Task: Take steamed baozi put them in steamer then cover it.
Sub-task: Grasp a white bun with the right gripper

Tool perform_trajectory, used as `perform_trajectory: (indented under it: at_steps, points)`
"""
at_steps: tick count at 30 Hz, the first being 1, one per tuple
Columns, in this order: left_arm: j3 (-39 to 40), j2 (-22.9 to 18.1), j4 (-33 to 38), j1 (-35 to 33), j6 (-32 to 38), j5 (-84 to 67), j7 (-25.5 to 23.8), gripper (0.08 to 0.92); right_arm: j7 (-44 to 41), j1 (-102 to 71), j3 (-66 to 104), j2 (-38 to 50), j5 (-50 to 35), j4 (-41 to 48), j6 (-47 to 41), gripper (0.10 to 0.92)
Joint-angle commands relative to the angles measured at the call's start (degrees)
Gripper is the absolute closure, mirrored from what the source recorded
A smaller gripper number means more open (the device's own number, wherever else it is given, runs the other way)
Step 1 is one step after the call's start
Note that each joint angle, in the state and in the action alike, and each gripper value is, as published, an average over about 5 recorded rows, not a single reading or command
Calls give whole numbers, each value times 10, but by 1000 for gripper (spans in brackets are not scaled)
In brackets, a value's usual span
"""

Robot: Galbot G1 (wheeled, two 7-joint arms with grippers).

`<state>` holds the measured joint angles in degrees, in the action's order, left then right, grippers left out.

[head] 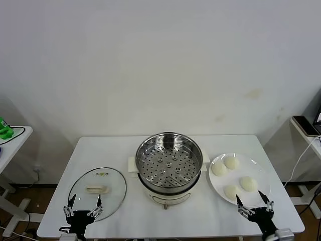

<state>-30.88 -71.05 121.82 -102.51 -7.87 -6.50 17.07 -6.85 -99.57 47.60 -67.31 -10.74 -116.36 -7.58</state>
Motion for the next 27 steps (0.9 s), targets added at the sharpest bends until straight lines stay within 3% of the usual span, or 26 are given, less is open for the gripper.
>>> perform_trajectory:
  at_steps: [1, 8, 15, 22, 27]
  points:
    - [-1, 0, -6, 0, 4, 7, 3, 177, -27, 28, 36, 103, 48, 6, -76, 202]
    - [2, -4, -4, -8, 16, 29, -2, 177, -99, 72, 55, 243, 134, 61, -116, 203]
    - [2, -11, 0, -19, 19, 40, -3, 177, -168, 182, -23, 393, 163, 144, -88, 203]
    - [8, -21, 0, -23, 21, 55, -5, 177, -266, 456, -281, 463, 185, 232, -27, 202]
    - [10, -29, 7, -27, 21, 65, -7, 177, -344, 709, -525, 459, 176, 304, -11, 203]
